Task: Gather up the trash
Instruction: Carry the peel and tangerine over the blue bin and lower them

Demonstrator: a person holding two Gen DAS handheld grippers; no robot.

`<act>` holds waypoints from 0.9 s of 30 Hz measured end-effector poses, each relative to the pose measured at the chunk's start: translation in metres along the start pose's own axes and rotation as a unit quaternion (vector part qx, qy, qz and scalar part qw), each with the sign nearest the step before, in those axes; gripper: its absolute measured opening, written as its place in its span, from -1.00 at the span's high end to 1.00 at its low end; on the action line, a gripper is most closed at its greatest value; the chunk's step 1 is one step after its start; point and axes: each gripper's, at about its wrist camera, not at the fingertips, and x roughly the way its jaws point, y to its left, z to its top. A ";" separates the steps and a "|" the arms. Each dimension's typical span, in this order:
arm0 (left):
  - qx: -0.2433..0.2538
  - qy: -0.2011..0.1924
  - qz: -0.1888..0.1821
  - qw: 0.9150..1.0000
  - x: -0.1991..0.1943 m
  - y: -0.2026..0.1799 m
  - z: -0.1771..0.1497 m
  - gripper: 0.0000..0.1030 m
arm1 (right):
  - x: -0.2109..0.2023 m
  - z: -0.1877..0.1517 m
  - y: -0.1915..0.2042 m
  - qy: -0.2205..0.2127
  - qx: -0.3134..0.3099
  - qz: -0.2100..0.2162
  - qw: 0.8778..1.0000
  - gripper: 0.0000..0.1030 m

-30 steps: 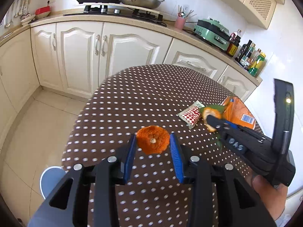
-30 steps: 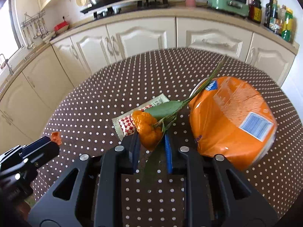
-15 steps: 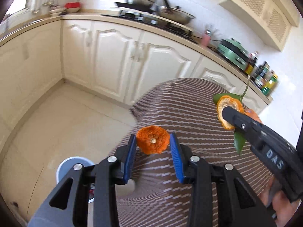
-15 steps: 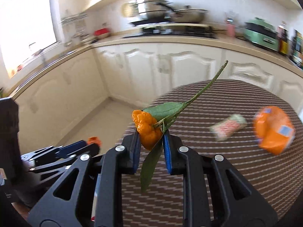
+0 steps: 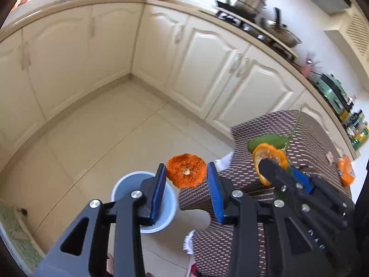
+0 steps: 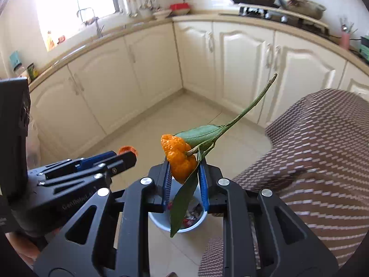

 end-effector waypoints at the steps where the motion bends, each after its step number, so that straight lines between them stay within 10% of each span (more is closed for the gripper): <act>1: -0.005 0.004 0.003 1.000 0.004 0.007 0.000 0.31 | 0.010 -0.002 0.005 0.008 -0.003 0.001 1.000 0.59; 27: -0.027 0.068 0.022 0.997 0.072 0.046 0.000 0.13 | 0.080 -0.014 0.017 0.060 0.006 0.018 0.998 0.58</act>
